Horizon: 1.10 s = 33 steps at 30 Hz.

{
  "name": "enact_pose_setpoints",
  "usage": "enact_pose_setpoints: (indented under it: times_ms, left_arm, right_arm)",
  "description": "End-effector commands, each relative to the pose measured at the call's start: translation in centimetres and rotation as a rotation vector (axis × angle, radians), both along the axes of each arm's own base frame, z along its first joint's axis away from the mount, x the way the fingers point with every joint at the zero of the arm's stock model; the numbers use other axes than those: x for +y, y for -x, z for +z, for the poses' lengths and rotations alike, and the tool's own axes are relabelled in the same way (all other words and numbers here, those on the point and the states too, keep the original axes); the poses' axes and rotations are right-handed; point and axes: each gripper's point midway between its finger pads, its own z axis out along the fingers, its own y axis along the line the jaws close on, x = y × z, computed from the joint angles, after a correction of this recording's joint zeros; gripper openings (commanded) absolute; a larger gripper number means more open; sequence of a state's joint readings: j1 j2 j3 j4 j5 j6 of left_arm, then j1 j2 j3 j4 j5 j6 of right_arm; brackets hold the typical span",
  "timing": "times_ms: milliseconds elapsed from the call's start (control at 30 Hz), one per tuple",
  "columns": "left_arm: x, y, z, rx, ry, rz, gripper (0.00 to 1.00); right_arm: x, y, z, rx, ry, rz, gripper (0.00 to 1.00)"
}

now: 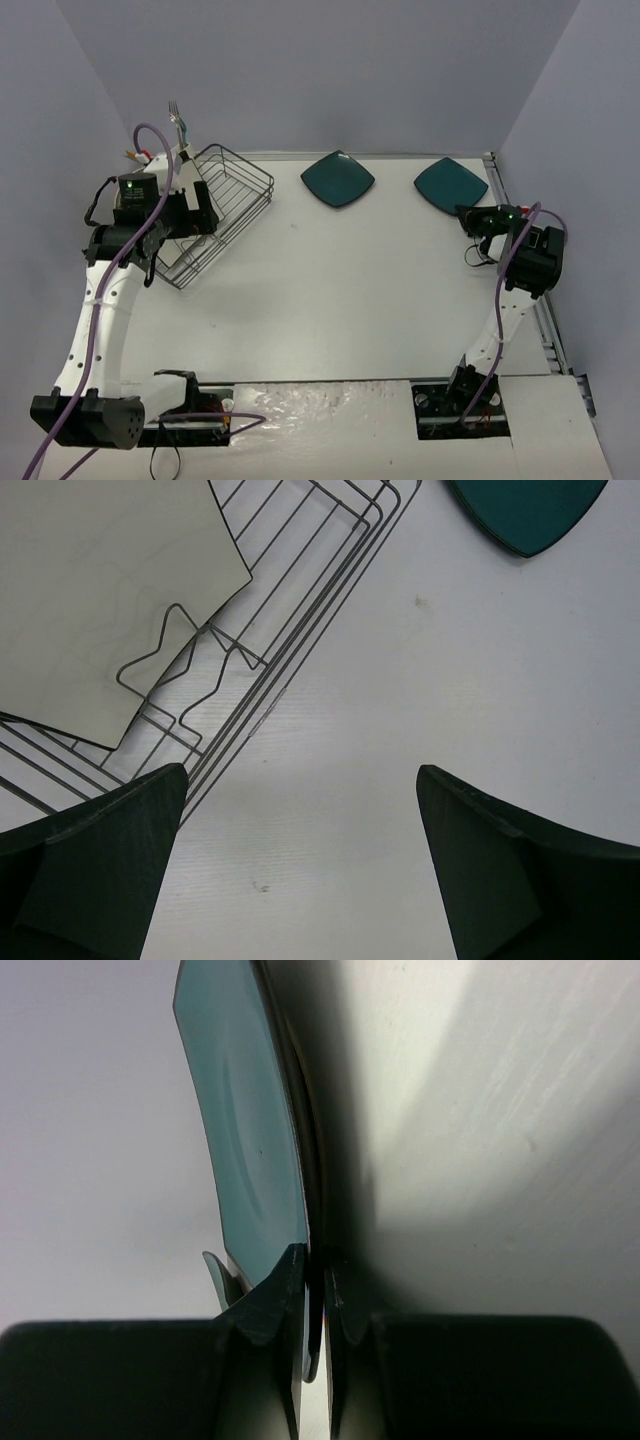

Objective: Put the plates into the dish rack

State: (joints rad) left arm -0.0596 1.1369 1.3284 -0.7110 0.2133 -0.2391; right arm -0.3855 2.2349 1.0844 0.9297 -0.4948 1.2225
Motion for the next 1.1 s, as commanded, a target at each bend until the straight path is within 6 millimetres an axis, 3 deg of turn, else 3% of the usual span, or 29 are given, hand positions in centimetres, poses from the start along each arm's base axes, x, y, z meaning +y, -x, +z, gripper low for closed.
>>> enact_pose_setpoints:
  times_ms: [0,200,267,400,433,567,867,1067]
  left_arm:
    - [-1.9,0.3,1.8,-0.070,0.094,-0.027,0.97]
    - [-5.5,0.2,1.5,-0.061,0.273,-0.049,0.97]
    - [-6.7,0.0,1.9,-0.075,0.333,-0.056,0.97]
    - [-9.0,0.0,2.7,-0.087,0.449,-0.071,0.97]
    - [-9.4,0.1,2.5,-0.075,0.467,-0.070,0.97]
    - [-11.9,-0.8,4.0,-0.098,0.563,-0.089,0.97]
    - [-18.5,-3.4,5.7,-0.057,0.649,-0.194,0.97]
    - [-22.0,-4.7,7.8,-0.082,0.698,-0.270,0.97]
  right_arm:
    - [2.0,1.2,1.5,-0.002,-0.011,0.066,0.00]
    - [6.1,2.5,8.6,-0.159,-0.031,0.155,0.00]
    - [7.7,3.3,12.0,-0.239,-0.033,0.190,0.00]
    - [10.4,5.4,15.7,-0.310,-0.037,0.259,0.00]
    - [11.1,5.8,15.6,-0.306,-0.048,0.280,0.00]
    - [14.8,8.3,20.0,-0.387,-0.037,0.416,0.00]
    - [22.1,14.7,26.8,-0.503,-0.007,0.687,0.00]
    - [24.9,18.3,29.1,-0.548,0.003,0.790,0.00]
